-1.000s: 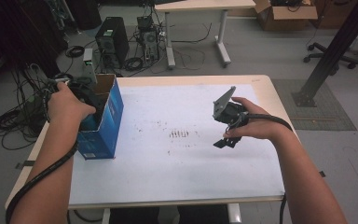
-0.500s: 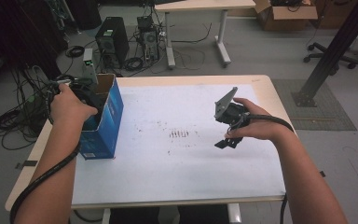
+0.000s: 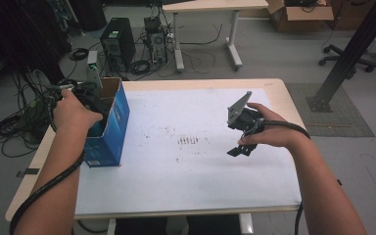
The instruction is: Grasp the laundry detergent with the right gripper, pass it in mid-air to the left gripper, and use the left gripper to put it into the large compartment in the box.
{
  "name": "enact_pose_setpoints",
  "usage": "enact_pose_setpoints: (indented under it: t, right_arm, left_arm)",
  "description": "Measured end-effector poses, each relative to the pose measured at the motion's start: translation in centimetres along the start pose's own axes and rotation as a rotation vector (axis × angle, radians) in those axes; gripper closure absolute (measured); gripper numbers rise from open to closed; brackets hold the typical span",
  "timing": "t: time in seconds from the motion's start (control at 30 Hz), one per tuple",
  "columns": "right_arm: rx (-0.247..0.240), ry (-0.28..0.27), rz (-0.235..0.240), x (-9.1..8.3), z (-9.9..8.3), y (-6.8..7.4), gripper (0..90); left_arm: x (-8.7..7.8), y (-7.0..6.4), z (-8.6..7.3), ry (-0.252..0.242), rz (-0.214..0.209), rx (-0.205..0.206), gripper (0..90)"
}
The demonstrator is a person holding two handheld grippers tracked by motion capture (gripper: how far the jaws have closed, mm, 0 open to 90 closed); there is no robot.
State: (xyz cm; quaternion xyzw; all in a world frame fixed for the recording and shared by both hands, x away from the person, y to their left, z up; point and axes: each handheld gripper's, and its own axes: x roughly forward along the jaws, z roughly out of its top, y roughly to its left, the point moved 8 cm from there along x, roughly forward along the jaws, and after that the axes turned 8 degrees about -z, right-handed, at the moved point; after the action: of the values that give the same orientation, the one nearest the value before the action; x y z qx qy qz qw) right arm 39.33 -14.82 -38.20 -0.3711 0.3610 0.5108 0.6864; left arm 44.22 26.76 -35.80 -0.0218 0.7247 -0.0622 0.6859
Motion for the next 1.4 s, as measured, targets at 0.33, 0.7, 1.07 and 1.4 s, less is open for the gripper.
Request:
enact_pose_setpoints:
  t: [0.33,0.7,1.07,1.4]
  right_arm:
    - [-0.001,0.001,0.003,0.1,-0.2,0.2,3.0]
    - [-0.004,-0.002,0.0,-0.2,-0.2,0.2,3.0]
    - [-0.007,-0.01,0.0,-0.3,-0.3,0.4,3.1]
    - [-0.009,-0.023,-0.007,-0.6,-0.4,0.3,3.0]
  left_arm:
    - [-0.6,-0.2,-0.3,0.005,0.003,-0.008,32.2]
    - [-1.9,-0.7,-0.7,-0.013,0.023,0.014,25.8]
    - [-3.4,-1.2,-1.1,-0.022,0.04,0.019,22.3]
    - [-5.2,-2.2,-1.4,-0.043,0.063,0.071,14.6]
